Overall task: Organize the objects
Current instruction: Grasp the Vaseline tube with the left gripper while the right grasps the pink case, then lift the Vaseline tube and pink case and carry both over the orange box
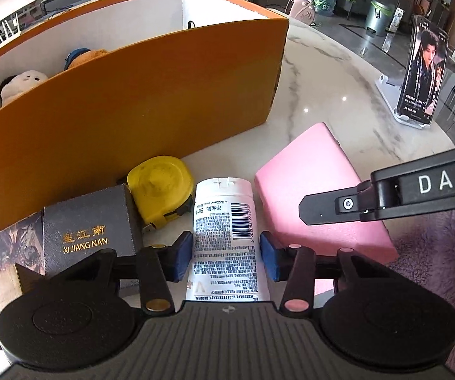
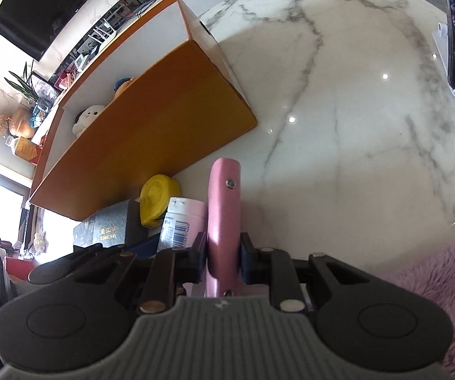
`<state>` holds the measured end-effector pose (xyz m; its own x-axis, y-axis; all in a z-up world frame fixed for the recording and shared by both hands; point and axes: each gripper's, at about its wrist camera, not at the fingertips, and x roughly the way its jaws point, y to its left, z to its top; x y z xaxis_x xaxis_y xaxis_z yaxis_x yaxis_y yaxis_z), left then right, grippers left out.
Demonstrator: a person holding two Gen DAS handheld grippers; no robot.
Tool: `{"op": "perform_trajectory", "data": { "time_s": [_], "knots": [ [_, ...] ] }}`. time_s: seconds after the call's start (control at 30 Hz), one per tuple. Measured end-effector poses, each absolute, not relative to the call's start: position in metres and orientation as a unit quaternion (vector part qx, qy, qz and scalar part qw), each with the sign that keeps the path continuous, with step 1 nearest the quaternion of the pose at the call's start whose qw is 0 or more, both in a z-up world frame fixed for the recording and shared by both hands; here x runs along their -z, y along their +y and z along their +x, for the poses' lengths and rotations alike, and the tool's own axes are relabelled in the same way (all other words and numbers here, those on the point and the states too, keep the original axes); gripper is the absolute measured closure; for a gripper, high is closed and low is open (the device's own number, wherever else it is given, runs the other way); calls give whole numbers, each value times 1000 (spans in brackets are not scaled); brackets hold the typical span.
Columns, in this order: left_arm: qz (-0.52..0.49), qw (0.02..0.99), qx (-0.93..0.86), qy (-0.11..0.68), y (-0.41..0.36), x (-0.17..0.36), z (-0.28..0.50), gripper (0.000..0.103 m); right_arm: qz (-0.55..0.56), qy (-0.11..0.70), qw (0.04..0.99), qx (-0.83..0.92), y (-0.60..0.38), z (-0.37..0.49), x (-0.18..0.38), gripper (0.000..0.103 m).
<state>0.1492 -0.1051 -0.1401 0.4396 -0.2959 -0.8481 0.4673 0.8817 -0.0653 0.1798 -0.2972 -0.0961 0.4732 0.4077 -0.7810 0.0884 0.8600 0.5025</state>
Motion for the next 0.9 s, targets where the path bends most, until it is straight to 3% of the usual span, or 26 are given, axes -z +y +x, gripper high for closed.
{"op": "perform_trajectory", "data": {
  "time_s": [0.37, 0.9],
  "knots": [
    [-11, 844, 226, 486, -82, 114, 144, 51, 223, 471, 848, -96, -296, 167, 64, 84],
    [-81, 881, 240, 400, -41, 15, 171, 51, 182, 371, 899, -145, -276, 186, -26, 84]
  ]
}}
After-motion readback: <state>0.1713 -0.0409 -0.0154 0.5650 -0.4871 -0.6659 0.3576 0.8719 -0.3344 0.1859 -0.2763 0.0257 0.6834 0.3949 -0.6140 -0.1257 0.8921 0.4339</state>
